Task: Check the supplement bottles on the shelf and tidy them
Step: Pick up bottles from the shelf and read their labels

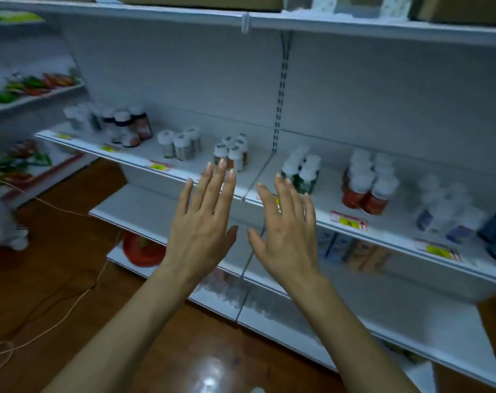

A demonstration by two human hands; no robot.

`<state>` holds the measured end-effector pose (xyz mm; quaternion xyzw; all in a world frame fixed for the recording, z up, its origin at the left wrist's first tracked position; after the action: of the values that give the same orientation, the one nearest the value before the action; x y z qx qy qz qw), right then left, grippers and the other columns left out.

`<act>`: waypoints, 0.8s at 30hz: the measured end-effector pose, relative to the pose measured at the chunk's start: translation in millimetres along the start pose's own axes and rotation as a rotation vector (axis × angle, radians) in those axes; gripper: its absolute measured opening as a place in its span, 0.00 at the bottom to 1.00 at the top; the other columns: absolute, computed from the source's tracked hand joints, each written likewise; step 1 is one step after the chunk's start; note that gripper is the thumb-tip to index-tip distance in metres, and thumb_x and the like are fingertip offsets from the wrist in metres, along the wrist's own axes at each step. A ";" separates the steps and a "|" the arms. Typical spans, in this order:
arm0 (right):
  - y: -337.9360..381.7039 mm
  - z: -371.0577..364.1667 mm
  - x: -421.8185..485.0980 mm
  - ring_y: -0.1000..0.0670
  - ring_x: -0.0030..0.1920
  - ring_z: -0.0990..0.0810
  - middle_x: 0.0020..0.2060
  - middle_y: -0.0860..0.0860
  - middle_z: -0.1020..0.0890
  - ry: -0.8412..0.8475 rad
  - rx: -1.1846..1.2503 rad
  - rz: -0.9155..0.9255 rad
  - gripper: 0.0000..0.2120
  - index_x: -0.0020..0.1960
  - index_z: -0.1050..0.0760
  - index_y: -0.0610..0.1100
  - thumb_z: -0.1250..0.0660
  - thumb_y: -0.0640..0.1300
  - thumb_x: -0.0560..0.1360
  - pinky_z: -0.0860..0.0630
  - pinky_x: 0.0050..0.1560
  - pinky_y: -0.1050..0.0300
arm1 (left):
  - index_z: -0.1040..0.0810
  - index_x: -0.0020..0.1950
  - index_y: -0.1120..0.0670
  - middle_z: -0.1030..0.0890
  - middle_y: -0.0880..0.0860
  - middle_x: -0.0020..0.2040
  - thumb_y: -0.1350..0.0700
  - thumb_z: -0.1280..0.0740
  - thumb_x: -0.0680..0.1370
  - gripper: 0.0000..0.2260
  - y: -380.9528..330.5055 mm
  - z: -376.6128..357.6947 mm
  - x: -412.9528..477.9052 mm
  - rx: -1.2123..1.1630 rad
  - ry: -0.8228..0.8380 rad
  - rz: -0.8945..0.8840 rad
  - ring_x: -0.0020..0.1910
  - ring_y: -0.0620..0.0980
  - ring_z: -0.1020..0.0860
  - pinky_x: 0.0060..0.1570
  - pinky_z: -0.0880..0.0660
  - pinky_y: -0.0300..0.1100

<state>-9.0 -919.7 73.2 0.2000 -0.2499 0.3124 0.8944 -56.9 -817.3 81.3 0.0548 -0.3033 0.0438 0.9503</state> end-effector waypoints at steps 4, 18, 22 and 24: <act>-6.4 -34.6 46.5 0.40 0.72 0.34 0.72 0.40 0.32 0.029 0.034 0.010 0.38 0.72 0.33 0.45 0.23 0.51 0.66 0.37 0.70 0.37 | 0.45 0.77 0.60 0.46 0.58 0.77 0.49 0.22 0.66 0.47 26.7 -31.3 32.0 0.015 0.028 0.042 0.76 0.56 0.46 0.72 0.43 0.57; -37.0 -161.0 134.9 0.43 0.73 0.36 0.73 0.43 0.35 0.267 0.084 -0.060 0.37 0.76 0.43 0.49 0.31 0.55 0.73 0.41 0.71 0.46 | 0.40 0.76 0.58 0.39 0.60 0.76 0.49 0.21 0.64 0.46 95.0 -128.0 94.9 -0.094 0.140 0.101 0.75 0.59 0.40 0.70 0.39 0.57; -46.6 -204.8 169.9 0.41 0.67 0.30 0.71 0.44 0.32 0.326 0.072 -0.149 0.38 0.77 0.48 0.51 0.33 0.53 0.73 0.29 0.63 0.47 | 0.39 0.75 0.58 0.37 0.60 0.75 0.51 0.22 0.65 0.43 122.4 -150.4 115.7 -0.162 0.124 0.059 0.74 0.59 0.37 0.68 0.36 0.56; -53.5 -229.1 186.7 0.41 0.66 0.29 0.71 0.43 0.33 0.347 0.041 -0.216 0.38 0.78 0.50 0.51 0.35 0.52 0.74 0.27 0.60 0.47 | 0.38 0.75 0.59 0.35 0.60 0.75 0.51 0.23 0.66 0.41 138.5 -159.6 128.0 -0.195 0.105 0.027 0.73 0.59 0.35 0.68 0.36 0.56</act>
<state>227.0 -755.1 -12.9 0.1868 -0.0626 0.2492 0.9482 122.1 -652.8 37.1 -0.0441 -0.2565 0.0296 0.9651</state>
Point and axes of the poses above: each hand's wrist, its own x-axis towards the middle knuckle, its own z-axis out of the back of the hand, y = z × x, the point moved 10 cm from there along x, towards the middle knuckle
